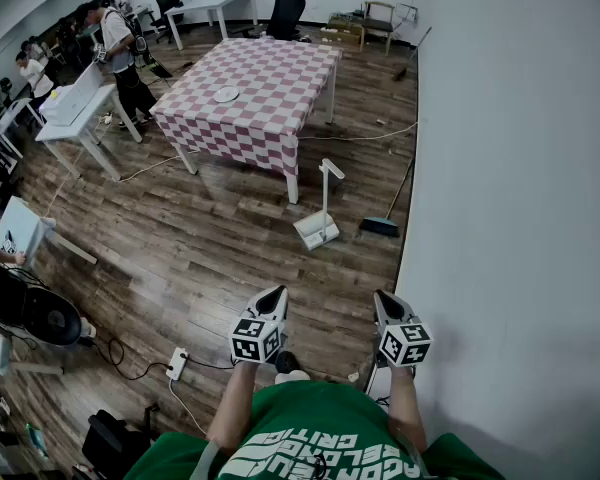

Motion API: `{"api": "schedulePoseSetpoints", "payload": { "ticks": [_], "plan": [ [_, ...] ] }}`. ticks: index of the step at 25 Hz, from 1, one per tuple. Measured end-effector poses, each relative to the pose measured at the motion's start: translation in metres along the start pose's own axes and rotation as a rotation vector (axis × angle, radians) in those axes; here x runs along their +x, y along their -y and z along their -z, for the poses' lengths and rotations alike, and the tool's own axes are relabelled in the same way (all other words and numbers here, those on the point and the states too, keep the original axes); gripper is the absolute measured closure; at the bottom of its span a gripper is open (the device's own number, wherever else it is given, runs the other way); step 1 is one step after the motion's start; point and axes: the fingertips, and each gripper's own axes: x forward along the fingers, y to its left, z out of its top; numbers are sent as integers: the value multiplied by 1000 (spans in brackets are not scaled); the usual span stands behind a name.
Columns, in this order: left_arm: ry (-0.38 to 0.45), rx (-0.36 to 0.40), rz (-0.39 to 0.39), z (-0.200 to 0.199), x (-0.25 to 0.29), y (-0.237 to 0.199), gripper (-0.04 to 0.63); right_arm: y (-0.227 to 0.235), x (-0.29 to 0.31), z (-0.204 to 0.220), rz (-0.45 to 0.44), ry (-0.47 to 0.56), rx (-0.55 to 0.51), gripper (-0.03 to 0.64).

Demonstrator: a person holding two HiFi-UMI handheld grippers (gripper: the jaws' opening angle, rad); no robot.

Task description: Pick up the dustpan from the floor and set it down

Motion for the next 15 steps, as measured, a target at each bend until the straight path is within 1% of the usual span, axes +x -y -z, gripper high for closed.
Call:
{"api": "schedulePoseSetpoints", "payload": {
  "ticks": [8, 12, 15],
  "plan": [
    [-4, 7, 18, -8, 10, -8, 601, -1, 12, -8, -2, -2, -8, 609],
    [-1, 1, 33, -11, 11, -15, 601, -10, 15, -10, -18, 23, 17, 609],
    [-5, -2, 47, -9, 12, -21, 601, -12, 19, -9, -2, 30, 32, 609]
  ]
}}
